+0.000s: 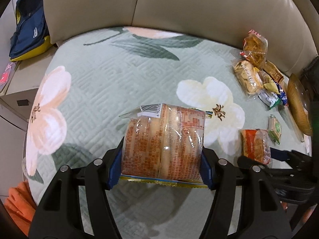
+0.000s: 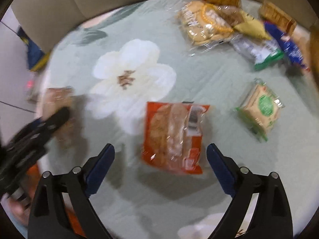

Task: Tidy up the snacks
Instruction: 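Lift the sausage-roll pack with the left gripper while the right grasps the orange bread bag, then carry both packs to the gold glass plate and release them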

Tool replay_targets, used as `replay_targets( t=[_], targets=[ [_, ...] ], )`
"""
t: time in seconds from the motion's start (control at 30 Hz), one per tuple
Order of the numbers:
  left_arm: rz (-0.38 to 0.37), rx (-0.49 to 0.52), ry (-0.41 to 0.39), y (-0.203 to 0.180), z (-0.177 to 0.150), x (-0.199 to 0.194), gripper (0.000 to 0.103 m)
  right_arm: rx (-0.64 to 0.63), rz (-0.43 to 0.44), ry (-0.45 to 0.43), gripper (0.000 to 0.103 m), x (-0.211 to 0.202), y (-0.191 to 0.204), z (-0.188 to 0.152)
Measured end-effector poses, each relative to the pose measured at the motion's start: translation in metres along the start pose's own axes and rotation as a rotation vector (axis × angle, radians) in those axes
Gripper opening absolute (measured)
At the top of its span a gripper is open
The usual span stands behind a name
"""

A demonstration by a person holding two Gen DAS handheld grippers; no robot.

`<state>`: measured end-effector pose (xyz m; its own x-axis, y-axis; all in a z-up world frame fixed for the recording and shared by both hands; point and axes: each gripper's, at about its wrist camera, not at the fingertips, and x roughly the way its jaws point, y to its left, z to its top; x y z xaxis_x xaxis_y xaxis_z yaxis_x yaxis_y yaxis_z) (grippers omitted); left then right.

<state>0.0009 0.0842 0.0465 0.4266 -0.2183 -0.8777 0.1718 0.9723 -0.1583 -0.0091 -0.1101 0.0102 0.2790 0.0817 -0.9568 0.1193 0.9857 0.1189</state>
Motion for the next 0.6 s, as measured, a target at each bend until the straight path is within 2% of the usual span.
replay_targets(
  t=[0.1,0.17,0.23,0.47,0.6],
  targets=[
    [0.004,0.023,-0.017,-0.004,-0.003,-0.007,0.064,0.002,-0.044,-0.016,0.058,0.002,0.007,-0.002],
    [0.008,0.034,-0.020,-0.006,-0.006,-0.009,0.064,-0.017,-0.037,-0.040,0.055,-0.001,0.014,-0.002],
    [0.013,0.036,-0.023,-0.006,-0.007,-0.011,0.064,-0.029,-0.037,-0.058,0.047,-0.006,0.017,-0.005],
    [0.020,0.025,-0.049,-0.011,-0.003,-0.025,0.063,0.015,0.067,-0.098,0.046,-0.031,-0.005,-0.014],
    [0.008,0.072,-0.084,-0.030,0.008,-0.038,0.064,0.051,0.113,-0.157,0.046,-0.055,-0.027,-0.014]
  ],
)
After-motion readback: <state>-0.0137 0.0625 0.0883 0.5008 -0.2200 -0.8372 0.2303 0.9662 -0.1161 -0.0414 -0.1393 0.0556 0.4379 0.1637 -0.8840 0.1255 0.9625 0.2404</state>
